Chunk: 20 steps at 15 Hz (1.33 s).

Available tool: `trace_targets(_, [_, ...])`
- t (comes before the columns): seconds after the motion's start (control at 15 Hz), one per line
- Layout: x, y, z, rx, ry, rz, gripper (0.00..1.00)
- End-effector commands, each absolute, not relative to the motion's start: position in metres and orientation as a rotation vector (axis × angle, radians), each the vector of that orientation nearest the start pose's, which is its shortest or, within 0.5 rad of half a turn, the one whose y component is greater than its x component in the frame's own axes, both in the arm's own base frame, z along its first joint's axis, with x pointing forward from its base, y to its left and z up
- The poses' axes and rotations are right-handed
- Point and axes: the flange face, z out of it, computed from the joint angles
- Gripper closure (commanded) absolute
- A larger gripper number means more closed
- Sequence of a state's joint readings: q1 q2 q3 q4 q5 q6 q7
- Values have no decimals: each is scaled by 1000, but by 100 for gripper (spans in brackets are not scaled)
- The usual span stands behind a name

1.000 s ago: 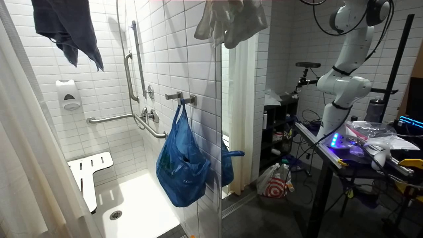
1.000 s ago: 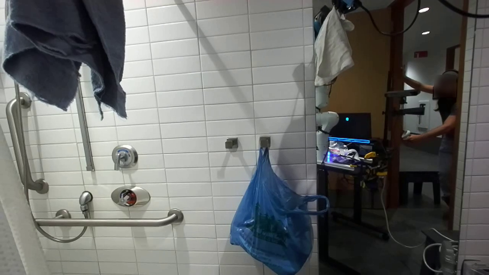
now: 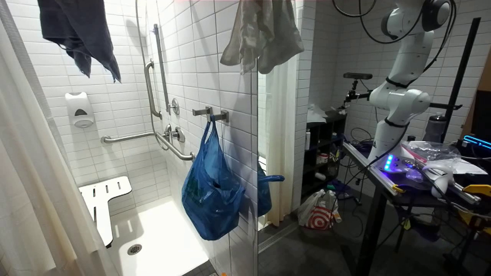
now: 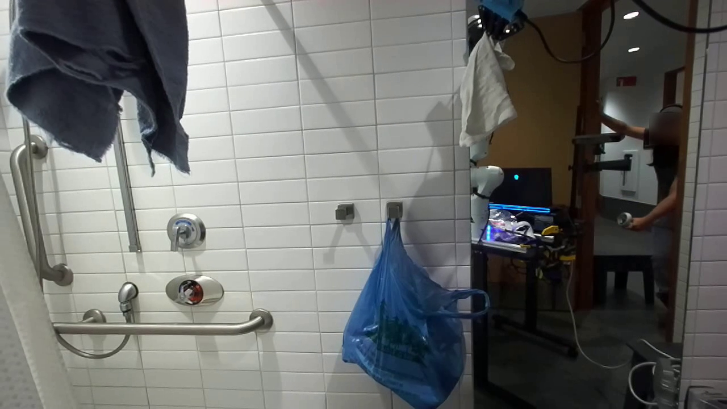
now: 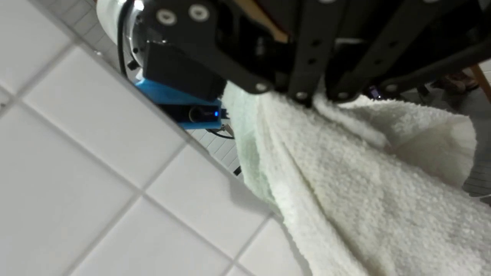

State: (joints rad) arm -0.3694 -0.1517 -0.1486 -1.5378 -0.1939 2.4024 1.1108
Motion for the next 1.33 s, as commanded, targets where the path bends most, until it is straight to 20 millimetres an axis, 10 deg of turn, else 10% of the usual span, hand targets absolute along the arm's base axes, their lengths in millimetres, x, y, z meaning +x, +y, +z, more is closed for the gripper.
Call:
trace_targets(0.0, [504, -298, 767, -1917, 1923, -1317, 99])
trace_targets(0.93, [549, -316, 627, -2045, 2069, -886, 99])
trace_targets(1.27, [542, -317, 626, -2039, 2075, -876, 99])
